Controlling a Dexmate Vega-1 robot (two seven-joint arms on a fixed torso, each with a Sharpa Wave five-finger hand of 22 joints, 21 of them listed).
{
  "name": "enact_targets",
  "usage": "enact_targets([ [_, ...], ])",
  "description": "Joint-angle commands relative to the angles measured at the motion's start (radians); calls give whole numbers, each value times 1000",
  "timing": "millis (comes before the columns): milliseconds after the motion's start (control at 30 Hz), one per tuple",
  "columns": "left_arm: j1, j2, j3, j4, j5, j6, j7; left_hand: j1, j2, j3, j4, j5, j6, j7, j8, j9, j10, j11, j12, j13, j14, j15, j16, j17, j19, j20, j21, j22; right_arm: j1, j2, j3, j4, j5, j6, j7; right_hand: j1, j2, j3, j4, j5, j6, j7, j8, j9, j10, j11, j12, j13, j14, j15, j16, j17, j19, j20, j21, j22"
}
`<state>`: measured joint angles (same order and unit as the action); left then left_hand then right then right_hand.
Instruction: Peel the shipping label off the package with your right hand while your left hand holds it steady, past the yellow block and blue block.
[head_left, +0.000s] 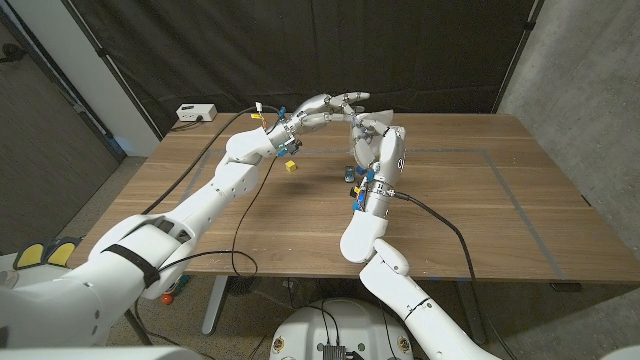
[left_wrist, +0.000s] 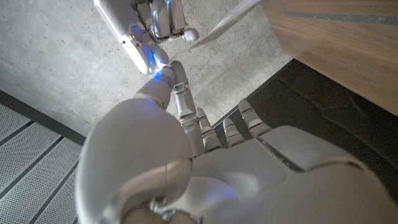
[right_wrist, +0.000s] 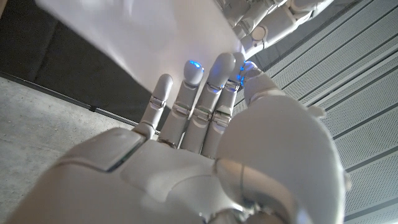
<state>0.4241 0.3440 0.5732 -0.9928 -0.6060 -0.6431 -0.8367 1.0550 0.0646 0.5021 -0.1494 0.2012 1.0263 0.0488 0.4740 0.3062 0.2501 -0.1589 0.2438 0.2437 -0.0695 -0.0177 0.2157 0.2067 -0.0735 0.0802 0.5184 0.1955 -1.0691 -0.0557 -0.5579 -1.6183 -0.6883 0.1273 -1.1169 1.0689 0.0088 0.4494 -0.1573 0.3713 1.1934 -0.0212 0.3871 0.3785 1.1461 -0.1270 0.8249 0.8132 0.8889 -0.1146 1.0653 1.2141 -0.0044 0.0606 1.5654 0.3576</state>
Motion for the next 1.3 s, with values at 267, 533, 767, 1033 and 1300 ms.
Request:
enact_targets([
  [267, 10, -18, -31, 6, -58, -25, -12, 3, 5, 8, 2, 8, 42, -38, 64, 60, 1, -3, 2, 6, 6, -2, 2, 2, 5, -1, 8, 3, 13, 33, 10, 34, -50, -34, 0, -46, -24, 82, 9, 95, 12, 0, 40, 43, 16, -6, 15, 14, 18, -105, -2, 15, -4, -7, 8, 13],
  [533, 9, -17, -41, 19, -68, -26, -20, 3, 5, 10, 2, 9, 39, -39, 65, 65, 1, -2, 2, 6, 8, -2, 3, 3, 7, -3, 9, 3, 21, 55, 25, 58, -60, -33, 0, -52, -30, 95, 8, 122, 8, -1, 49, 55, 15, -8, 15, 15, 18, -106, -4, 13, 0, -9, 9, 18],
  [767, 12, -15, -49, 24, -80, -18, -26, 3, 5, 11, 1, 10, 40, -33, 67, 69, 7, -9, 4, 7, 15, -4, 5, 2, 15, -7, 13, 3, 26, 69, 33, 74, -64, -33, 0, -54, -33, 104, 6, 138, 3, -2, 54, 63, 16, -8, 14, 14, 20, -107, -3, 14, 2, -9, 10, 20],
  [1033, 16, -18, -60, 28, -93, -21, -32, 4, 5, 13, 0, 12, 40, -34, 69, 74, 8, -3, 4, 7, 18, -4, 5, 2, 16, -8, 14, 3, 34, 74, 31, 85, -63, -45, 0, -61, -38, 114, 6, 160, 1, -2, 62, 73, 15, -10, 13, 14, 23, -106, 0, 17, 2, -9, 9, 24],
  [1300, 33, -19, -79, 10, -116, -18, -25, 4, 5, 16, 0, 14, 40, -32, 71, 80, 10, -5, 5, 8, 21, -6, 5, 2, 21, -11, 17, 3, 33, 85, 36, 94, -59, -58, 0, -66, -45, 128, 4, 184, -3, -3, 70, 84, 13, -11, 12, 14, 24, -107, 3, 18, 3, -10, 9, 29],
])
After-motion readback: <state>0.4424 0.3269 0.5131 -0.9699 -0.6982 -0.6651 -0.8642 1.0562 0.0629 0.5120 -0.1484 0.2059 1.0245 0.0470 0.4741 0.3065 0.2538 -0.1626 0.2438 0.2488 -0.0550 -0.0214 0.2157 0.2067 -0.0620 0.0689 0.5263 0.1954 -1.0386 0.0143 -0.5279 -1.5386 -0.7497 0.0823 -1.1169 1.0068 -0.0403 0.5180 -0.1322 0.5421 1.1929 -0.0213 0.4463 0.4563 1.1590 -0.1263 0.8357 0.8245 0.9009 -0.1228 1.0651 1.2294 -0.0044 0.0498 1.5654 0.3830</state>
